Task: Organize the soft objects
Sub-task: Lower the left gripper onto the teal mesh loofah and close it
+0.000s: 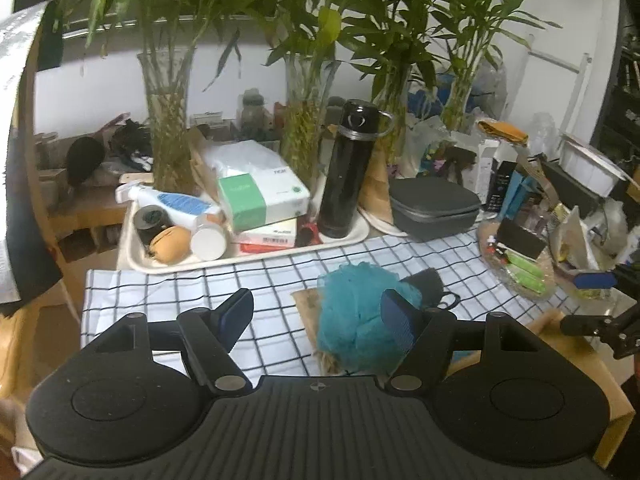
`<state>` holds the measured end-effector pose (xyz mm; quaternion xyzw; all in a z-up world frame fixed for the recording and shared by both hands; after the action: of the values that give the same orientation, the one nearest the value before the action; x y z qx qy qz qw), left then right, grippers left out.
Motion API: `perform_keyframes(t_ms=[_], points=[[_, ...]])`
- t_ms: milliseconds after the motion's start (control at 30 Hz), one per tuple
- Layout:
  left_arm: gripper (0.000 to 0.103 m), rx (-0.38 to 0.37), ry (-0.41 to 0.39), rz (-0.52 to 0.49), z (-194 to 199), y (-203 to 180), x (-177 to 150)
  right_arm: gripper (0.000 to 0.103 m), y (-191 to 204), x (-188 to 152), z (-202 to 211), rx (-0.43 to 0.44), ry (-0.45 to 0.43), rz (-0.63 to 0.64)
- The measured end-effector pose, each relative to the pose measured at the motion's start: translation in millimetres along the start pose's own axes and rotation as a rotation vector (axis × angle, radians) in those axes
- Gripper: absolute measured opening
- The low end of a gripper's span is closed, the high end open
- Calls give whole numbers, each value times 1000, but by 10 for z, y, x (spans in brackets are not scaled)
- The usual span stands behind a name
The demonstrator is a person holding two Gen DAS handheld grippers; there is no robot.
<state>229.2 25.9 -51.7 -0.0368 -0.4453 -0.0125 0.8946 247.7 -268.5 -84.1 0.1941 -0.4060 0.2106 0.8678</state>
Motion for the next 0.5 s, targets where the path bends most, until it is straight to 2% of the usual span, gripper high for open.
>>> perform_keyframes(t_ms=[167,500], points=[[70,-64,18,-14,-205,11,49,103,-142,45,-58,-58,-3,23],[70,-168,91,-42,-708,81,136,103,-475,199,-361,-60,17,-12]])
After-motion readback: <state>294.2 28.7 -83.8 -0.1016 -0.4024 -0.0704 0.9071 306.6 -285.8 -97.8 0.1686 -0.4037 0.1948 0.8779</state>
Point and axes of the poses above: each gripper's, at about its wrist camera, not at the fingertips, and z roughly against the way its jaws point, y to its left, x to its top, the point moved 4 cm from there along -z, roughly the way its jaws point, and after that the axes turned 8 degrees about x, right-handed, at the moved point
